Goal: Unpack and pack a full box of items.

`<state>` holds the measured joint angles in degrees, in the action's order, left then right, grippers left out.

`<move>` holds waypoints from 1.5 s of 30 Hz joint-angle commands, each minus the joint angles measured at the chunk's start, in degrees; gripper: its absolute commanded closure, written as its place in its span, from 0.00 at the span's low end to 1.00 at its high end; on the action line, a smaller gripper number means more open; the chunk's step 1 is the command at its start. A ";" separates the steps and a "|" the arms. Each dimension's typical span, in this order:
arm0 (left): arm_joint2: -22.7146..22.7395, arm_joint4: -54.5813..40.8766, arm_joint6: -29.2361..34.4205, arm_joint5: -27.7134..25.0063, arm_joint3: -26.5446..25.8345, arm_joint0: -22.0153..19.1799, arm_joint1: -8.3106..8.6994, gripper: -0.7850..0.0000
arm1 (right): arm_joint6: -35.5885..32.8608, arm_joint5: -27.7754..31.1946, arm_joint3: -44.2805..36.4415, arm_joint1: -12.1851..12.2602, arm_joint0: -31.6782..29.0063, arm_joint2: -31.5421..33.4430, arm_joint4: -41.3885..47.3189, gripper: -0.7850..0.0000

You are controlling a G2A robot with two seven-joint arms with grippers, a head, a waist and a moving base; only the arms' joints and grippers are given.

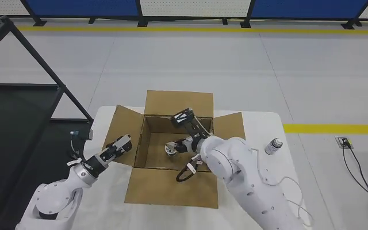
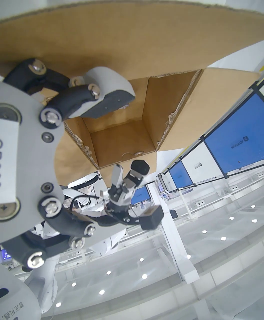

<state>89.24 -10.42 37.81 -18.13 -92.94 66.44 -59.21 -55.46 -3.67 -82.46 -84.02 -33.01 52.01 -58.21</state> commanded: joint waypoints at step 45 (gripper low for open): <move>1.64 0.02 -1.41 0.32 -1.83 2.21 0.39 0.00 | 16.66 2.28 47.78 -16.44 16.84 -16.40 7.86 1.00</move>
<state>90.94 -10.43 36.40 -17.85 -94.74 68.72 -58.81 -38.96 -1.66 -34.49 -100.50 -16.25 35.31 -50.49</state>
